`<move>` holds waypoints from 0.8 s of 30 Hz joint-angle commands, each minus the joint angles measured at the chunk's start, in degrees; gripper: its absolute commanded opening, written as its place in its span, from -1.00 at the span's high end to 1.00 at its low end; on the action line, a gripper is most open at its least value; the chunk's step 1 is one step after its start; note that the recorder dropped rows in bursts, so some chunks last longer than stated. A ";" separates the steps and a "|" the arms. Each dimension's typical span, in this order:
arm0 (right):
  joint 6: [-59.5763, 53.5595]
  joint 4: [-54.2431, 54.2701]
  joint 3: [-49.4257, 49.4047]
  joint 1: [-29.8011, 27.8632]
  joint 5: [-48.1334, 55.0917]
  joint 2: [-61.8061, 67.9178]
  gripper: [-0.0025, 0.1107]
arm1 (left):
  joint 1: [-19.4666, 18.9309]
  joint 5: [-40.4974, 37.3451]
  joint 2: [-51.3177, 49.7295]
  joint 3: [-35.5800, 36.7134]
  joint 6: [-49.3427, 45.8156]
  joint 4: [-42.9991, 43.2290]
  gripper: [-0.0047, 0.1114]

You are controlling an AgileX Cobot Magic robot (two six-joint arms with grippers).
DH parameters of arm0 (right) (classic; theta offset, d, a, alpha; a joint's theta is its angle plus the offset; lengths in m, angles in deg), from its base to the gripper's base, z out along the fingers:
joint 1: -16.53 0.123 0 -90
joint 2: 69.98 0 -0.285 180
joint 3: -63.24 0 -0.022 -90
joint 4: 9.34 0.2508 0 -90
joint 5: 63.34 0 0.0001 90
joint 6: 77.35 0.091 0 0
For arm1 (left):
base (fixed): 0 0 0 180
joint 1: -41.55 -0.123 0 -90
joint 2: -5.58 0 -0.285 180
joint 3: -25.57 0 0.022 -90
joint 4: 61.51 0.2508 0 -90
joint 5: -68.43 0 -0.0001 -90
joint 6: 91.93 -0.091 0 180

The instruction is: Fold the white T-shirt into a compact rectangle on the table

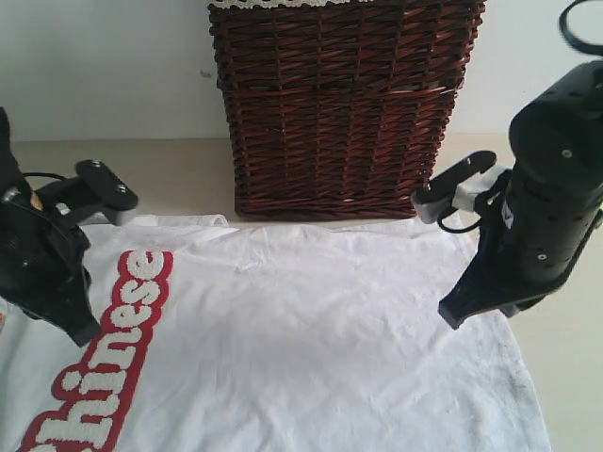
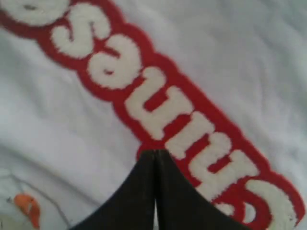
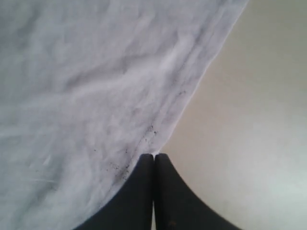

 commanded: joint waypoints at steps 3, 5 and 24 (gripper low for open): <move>-0.41 0.62 -0.17 -1.78 -2.21 8.62 0.96 | -9.49 1.93 0.66 0.70 5.25 0.07 0.92; -0.41 0.13 -0.17 -1.78 -2.43 11.04 0.96 | -11.56 2.01 0.14 0.70 7.03 0.07 0.92; 10.56 -10.10 -1.72 -8.00 -5.35 16.74 0.96 | -15.70 4.93 -0.55 2.85 1.77 -2.77 0.52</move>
